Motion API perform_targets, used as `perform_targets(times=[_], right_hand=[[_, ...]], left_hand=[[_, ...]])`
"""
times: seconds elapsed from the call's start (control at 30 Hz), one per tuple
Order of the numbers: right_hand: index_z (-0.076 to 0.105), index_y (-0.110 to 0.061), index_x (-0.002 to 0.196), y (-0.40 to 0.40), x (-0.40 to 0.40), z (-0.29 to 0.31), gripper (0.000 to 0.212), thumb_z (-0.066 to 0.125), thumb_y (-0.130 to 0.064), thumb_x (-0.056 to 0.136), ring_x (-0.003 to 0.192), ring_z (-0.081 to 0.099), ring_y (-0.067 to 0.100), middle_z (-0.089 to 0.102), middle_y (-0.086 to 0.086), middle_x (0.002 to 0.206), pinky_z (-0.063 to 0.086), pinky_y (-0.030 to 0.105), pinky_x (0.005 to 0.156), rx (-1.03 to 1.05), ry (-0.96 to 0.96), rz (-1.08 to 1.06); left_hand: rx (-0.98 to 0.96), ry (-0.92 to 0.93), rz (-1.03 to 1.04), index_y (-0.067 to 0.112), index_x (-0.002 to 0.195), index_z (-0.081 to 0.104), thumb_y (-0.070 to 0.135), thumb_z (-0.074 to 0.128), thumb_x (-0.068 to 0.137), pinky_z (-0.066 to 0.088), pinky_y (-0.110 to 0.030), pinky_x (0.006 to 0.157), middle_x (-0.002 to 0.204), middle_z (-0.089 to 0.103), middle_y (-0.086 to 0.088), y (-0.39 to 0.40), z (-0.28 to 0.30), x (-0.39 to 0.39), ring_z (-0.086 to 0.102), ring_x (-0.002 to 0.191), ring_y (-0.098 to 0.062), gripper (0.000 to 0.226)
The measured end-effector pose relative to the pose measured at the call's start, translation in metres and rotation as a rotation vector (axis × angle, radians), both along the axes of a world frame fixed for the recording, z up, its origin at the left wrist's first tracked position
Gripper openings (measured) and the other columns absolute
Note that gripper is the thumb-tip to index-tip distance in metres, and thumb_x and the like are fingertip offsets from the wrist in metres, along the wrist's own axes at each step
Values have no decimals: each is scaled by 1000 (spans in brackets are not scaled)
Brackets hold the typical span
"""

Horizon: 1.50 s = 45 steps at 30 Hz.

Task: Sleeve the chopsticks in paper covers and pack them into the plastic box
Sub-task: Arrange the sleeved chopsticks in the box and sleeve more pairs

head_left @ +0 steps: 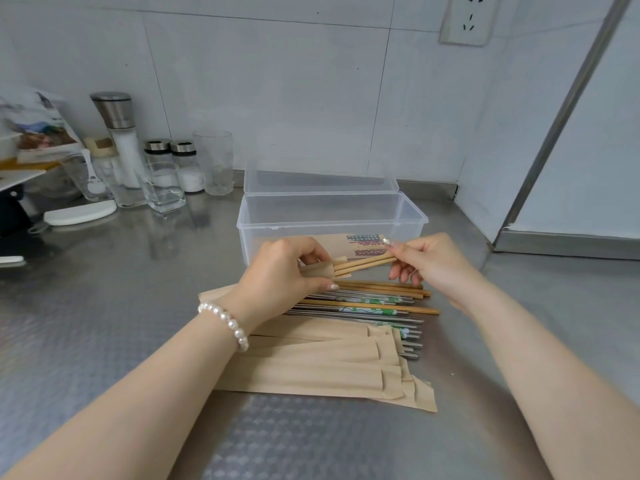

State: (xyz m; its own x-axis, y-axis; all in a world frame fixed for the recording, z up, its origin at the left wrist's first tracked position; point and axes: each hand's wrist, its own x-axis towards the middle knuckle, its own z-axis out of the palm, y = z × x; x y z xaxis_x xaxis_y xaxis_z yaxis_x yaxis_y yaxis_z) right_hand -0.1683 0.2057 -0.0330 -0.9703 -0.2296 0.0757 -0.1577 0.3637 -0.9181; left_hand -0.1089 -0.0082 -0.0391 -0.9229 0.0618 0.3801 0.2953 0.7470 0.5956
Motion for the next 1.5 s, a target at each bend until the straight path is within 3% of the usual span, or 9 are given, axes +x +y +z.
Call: perform_targets(times=[0.37,0.57,0.73,0.9,1.0,1.1,1.23,1.33,1.5], right_hand=[[70,-10,77,-1,-1,-1,15,59,-9,88,40,47,8,60,1,47,37,15,40,-215,-66,49],[69,-9,74,-2,-1,-1,20,56,-8,89,42,46,9,59,1,46,36,16,42,-264,-6,19],[69,-9,75,21,-8,17,18,57,-8,88,46,46,10,58,-1,46,37,15,42,-336,53,-155],[68,-7,77,43,-27,40,18,57,-11,90,53,47,13,57,2,52,38,15,45,-432,130,-361],[68,-1,85,24,-44,42,15,56,-10,90,40,45,4,55,-3,43,34,12,40,-317,164,-384],[67,-10,72,0,-62,40,20,58,-12,89,36,46,0,54,-7,36,38,13,47,-101,200,-358],[68,-17,72,-25,-80,37,22,59,-26,89,55,53,8,61,-3,55,39,24,55,140,204,-454],[70,-16,84,-39,-86,36,27,56,-39,88,79,64,22,70,3,73,49,34,79,411,188,-565],[58,-12,87,-55,-77,45,44,35,-49,96,97,59,28,66,10,98,34,35,86,927,278,-518]], left_hand=[[5,12,-14,23,88,67,28,83,62,35,-8,60,78,61,12,0,-1,0,48,63,1,31],[11,81,-46,20,95,67,37,79,63,43,-18,70,83,61,12,0,4,3,54,73,-2,38],[112,523,303,17,99,66,53,48,82,44,-42,88,97,64,8,-26,19,-2,59,96,-18,43],[37,264,413,19,128,49,57,20,83,30,-40,102,136,48,-3,-42,2,-16,41,126,-23,66],[-41,154,354,18,128,50,53,21,85,27,-42,108,146,37,-7,-42,-12,-23,34,133,-25,63],[-5,158,330,12,108,64,41,32,93,27,-45,109,146,36,-11,-44,-13,-24,32,135,-28,46],[77,126,310,10,97,64,30,41,95,24,-45,110,149,31,-8,-42,-10,-23,25,139,-20,30],[122,111,294,11,96,63,30,40,95,23,-46,111,150,29,-5,-41,-9,-21,20,141,-19,29],[126,105,289,14,107,61,31,41,95,22,-45,112,151,25,-5,-38,-9,-19,15,142,-20,29]])
